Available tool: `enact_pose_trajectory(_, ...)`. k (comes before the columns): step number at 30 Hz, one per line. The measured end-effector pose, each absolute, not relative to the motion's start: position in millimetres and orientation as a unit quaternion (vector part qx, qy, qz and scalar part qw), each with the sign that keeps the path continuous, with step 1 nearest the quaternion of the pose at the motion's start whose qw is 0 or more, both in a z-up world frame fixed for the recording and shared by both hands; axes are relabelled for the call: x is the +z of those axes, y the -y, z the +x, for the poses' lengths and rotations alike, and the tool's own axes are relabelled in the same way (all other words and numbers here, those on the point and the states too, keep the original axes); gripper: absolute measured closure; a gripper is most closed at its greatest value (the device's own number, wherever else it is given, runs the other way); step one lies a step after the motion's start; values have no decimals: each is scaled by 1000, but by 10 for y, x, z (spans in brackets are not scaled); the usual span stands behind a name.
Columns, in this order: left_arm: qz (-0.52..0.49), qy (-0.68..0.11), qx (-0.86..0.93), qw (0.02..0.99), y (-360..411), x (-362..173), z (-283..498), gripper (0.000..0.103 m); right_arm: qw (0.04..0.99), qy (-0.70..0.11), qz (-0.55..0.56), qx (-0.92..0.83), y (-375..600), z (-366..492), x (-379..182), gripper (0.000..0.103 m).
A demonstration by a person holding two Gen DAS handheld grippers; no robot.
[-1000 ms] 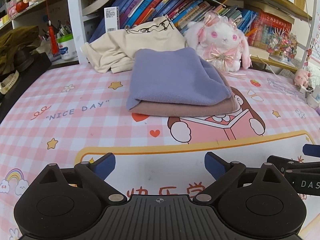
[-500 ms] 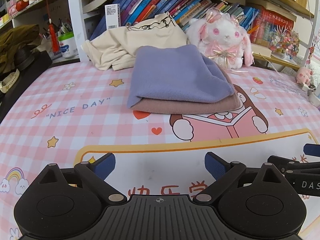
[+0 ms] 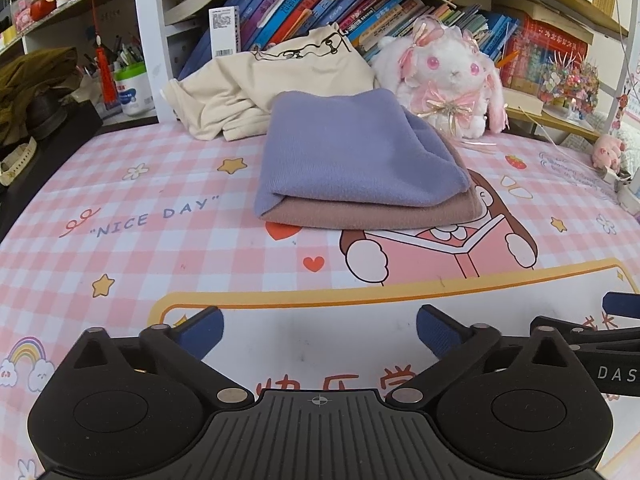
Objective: Fold clothes
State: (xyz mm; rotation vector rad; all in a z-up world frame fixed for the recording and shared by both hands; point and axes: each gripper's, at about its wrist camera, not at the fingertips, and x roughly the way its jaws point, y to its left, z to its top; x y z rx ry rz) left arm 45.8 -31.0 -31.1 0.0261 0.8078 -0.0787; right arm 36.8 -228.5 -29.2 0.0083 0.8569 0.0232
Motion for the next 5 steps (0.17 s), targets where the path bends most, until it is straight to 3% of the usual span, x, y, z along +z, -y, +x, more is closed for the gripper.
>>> enact_pose_trajectory(5, 10, -393, -43, 919, 304, -315, 466, 0, 907, -420, 5, 12, 2285, 382, -314, 10)
